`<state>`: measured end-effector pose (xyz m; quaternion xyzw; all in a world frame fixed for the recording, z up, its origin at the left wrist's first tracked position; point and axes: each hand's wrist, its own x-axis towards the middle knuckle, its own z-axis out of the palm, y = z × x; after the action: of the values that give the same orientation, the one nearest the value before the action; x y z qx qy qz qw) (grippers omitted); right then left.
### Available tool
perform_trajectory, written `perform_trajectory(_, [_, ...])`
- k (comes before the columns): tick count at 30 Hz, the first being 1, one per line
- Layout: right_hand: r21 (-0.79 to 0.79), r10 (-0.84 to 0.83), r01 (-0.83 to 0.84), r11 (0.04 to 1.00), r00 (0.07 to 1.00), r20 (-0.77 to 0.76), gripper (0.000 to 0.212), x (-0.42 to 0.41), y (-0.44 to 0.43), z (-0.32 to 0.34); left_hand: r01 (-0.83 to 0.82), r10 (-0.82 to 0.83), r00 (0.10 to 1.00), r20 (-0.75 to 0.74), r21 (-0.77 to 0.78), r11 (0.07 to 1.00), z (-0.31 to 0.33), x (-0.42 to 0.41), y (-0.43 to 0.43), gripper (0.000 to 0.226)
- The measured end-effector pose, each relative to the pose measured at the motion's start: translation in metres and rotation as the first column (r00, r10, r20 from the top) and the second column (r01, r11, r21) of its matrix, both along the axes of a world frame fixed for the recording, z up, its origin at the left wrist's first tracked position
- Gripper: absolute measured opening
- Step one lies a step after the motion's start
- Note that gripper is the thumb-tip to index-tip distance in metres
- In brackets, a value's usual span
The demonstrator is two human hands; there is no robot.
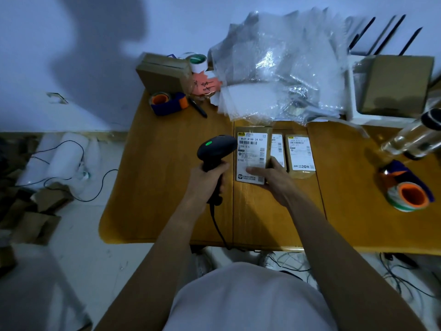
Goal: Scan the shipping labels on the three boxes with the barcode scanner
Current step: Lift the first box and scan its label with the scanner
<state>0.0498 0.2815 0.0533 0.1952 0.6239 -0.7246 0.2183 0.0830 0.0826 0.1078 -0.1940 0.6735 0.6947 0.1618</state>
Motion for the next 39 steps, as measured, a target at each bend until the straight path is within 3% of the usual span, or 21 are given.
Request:
perform_trajectory(7, [-0.081, -0.024, 0.027, 0.996, 0.999, 0.037, 0.058, 0.012, -0.002, -0.011, 0.065, -0.065, 0.998, 0.003, -0.035, 0.997, 0.000, 0.007, 0.002, 0.015])
perform_trajectory(20, [-0.006, -0.064, 0.064, 0.998, 0.998, 0.018, 0.051, 0.012, 0.012, -0.016, 0.140, -0.140, 0.989, 0.052, 0.000, 0.990, 0.009, 0.025, -0.005, 0.017])
perform_trajectory(39, [0.004, -0.075, 0.075, 0.997, 0.997, 0.005, 0.053, 0.011, 0.012, -0.020, 0.127, -0.128, 0.991, 0.044, 0.031, 0.991, 0.015, 0.031, -0.006, 0.018])
